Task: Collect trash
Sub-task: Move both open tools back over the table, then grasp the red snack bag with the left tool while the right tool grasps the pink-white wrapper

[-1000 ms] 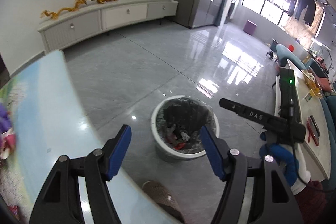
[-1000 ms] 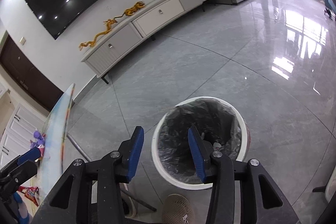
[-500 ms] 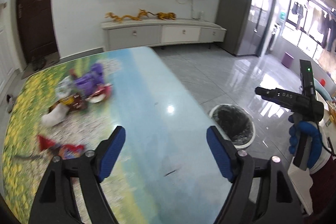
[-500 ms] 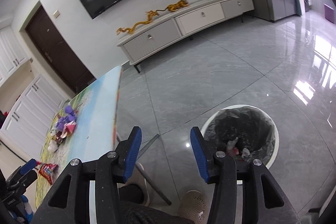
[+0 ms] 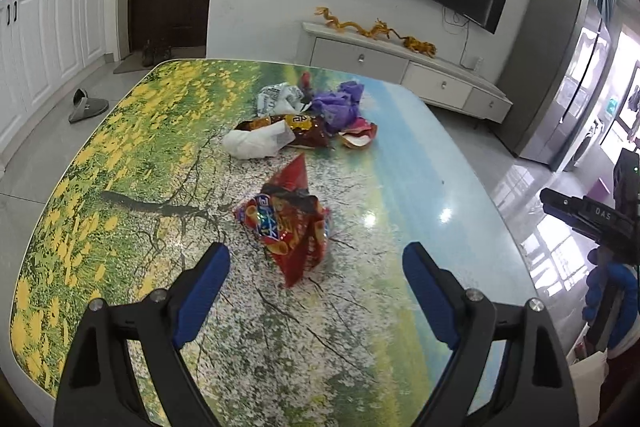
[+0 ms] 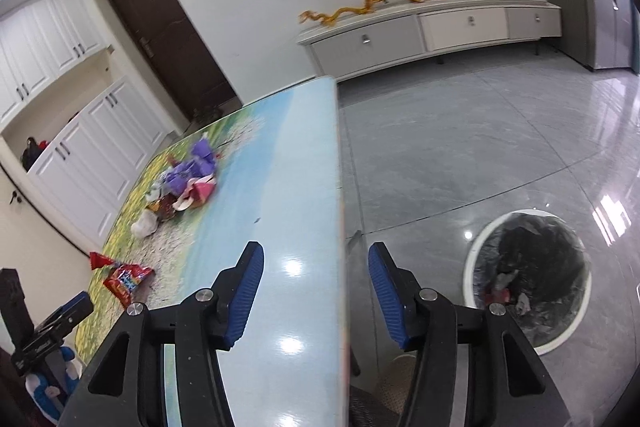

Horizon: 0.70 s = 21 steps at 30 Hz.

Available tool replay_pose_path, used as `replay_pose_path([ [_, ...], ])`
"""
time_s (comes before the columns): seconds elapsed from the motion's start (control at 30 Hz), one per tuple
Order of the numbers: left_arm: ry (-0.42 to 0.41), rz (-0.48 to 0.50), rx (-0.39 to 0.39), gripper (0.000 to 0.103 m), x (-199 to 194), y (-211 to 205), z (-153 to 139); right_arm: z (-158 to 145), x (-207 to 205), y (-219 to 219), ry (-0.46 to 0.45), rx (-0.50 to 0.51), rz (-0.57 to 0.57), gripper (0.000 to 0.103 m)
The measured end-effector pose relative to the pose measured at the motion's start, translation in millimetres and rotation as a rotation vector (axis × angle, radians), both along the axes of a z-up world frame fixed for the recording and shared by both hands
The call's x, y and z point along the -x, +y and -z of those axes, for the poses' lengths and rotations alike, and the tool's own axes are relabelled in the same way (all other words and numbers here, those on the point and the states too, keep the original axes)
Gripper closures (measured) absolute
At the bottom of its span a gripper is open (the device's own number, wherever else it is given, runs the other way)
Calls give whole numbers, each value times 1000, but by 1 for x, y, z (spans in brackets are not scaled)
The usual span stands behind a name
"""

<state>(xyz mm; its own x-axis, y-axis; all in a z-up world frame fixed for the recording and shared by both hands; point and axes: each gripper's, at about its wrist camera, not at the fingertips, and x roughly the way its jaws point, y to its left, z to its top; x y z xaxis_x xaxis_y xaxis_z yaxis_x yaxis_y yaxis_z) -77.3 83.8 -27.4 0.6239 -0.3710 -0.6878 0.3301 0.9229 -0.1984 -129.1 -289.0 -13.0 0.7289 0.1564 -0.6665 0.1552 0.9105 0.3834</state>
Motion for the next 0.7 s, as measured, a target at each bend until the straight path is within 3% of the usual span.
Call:
replay_pose_path([
  [0.3,49,-32,-44,15,-29,-8,24,16,-35,38,44,-4,-118,50],
  [0.7,88,-72,-42,15,-59,-11,44,19,-95,78,45,3,-258,48],
])
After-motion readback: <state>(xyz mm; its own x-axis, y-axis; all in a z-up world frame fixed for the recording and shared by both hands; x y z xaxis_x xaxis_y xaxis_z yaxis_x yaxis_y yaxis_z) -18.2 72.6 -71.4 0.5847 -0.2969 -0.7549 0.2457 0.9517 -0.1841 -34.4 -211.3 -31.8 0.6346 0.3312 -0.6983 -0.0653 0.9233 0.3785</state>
